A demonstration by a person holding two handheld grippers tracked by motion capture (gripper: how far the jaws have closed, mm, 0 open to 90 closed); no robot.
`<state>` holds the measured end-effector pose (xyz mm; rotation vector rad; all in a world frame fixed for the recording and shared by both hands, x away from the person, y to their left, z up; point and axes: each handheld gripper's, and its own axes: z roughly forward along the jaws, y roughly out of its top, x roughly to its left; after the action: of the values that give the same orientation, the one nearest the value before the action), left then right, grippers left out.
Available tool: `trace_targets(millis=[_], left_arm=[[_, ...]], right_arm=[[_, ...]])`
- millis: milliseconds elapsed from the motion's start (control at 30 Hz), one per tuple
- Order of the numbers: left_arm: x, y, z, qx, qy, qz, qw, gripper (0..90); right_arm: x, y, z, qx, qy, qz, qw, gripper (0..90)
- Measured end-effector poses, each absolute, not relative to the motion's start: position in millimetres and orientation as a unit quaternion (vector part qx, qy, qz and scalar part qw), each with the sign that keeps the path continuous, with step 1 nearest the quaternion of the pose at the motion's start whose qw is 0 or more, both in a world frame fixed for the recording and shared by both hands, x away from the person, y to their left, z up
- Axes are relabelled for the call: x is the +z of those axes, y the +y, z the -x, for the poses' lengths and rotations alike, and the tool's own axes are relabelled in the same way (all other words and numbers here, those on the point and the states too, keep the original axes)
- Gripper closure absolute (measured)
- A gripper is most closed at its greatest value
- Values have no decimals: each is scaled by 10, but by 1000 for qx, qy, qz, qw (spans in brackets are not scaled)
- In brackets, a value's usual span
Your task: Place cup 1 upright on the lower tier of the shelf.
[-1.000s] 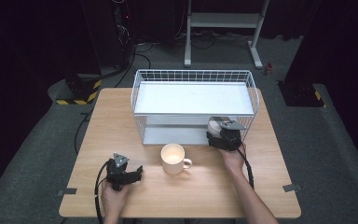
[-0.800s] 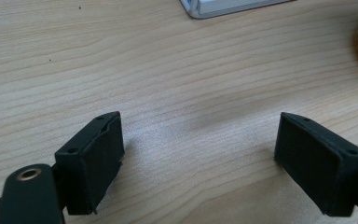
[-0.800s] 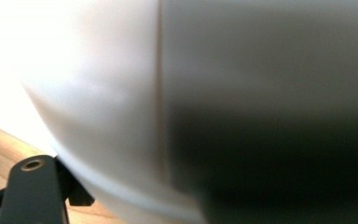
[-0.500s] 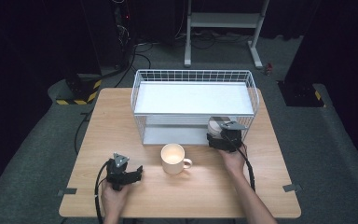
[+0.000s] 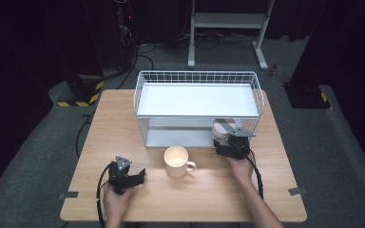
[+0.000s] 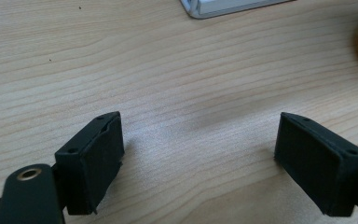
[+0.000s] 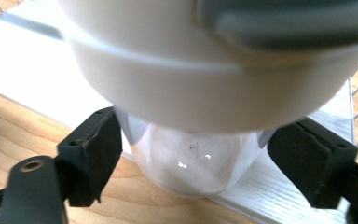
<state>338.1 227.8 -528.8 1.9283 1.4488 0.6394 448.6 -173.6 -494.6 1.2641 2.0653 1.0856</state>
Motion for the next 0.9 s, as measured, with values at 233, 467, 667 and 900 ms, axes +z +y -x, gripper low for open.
trace_targets(millis=[233,467,667,900], left_arm=[[-5288,2278,-3381,243,551,-733,317,158],[-5288,2278,-3381,243,551,-733,317,159],[-5288,2278,-3381,243,551,-733,317,158],[-5288,2278,-3381,243,551,-733,317,159]], right_arm=[[-4985,-1764,-4422,398,753,-462,246,223],[-5004,-1774,-4379,395,753,-463,248,248],[-5012,-1764,-4392,393,751,-469,247,263],[-5013,-1762,-4427,389,749,-474,251,301]])
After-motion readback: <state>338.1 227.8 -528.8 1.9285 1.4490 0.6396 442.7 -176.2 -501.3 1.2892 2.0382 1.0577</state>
